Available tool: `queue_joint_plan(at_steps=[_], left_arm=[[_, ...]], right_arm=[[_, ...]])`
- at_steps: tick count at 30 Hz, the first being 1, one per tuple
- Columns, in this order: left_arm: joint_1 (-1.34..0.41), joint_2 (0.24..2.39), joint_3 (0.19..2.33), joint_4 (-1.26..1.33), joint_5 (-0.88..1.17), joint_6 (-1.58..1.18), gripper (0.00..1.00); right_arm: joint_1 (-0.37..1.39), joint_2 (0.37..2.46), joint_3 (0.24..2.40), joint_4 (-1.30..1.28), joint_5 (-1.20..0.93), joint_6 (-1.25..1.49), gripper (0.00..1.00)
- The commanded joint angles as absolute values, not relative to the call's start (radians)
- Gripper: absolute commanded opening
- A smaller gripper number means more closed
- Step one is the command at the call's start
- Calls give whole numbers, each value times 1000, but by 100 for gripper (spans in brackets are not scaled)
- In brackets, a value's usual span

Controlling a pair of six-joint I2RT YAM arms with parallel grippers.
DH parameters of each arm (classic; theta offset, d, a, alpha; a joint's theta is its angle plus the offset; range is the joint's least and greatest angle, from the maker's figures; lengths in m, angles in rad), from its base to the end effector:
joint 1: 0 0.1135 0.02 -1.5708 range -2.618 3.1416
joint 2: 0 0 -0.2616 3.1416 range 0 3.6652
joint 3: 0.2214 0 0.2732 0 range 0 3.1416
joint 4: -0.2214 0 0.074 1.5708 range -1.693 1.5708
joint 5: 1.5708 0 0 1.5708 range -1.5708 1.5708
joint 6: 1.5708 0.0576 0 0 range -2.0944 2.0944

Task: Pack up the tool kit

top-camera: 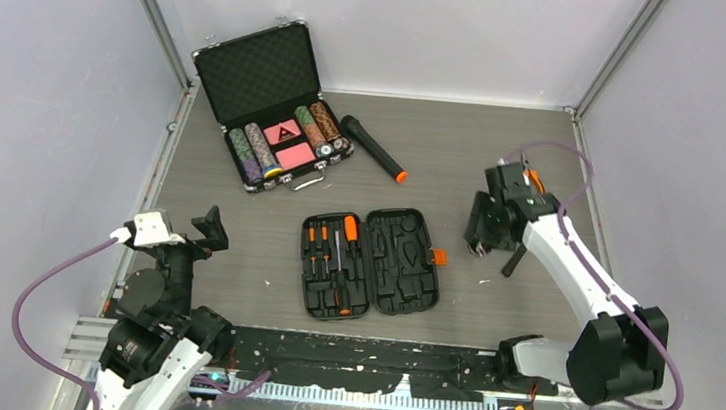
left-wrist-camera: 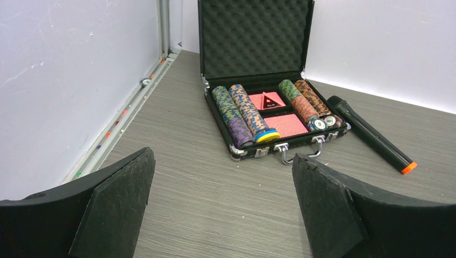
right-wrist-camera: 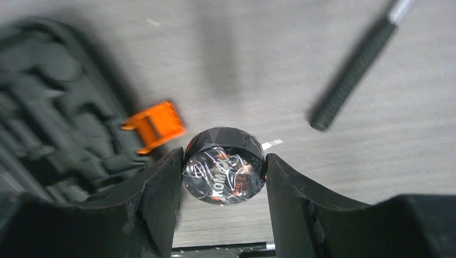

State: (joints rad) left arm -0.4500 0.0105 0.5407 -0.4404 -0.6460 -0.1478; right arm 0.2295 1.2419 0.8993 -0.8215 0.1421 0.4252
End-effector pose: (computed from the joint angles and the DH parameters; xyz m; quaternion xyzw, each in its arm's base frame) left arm 0.0849 -0.0025 0.3136 -0.1353 0.6677 -0.0015 0.7320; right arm 0.2536 0.0509 0.2077 0.1097 0.9708 -0.0011 0.2131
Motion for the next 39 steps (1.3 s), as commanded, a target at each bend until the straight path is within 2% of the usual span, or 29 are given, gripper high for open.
queue_joint_plan(at_steps=[1, 8, 14, 24, 39], left_arm=[[-446, -129, 540, -387, -649, -137, 100], [-445, -119, 538, -386, -654, -134, 100], [-445, -106, 536, -386, -656, -132, 100], [-445, -87, 535, -374, -654, -126, 100], [-443, -71, 533, -373, -650, -123, 100]], right_arm=[[383, 1375, 1147, -849, 177, 398, 48], [533, 1668, 1474, -886, 160, 333, 48], [591, 1856, 1593, -892, 127, 287, 48], [601, 1996, 1622, -880, 160, 255, 51], [601, 2014, 1590, -852, 141, 246, 61]])
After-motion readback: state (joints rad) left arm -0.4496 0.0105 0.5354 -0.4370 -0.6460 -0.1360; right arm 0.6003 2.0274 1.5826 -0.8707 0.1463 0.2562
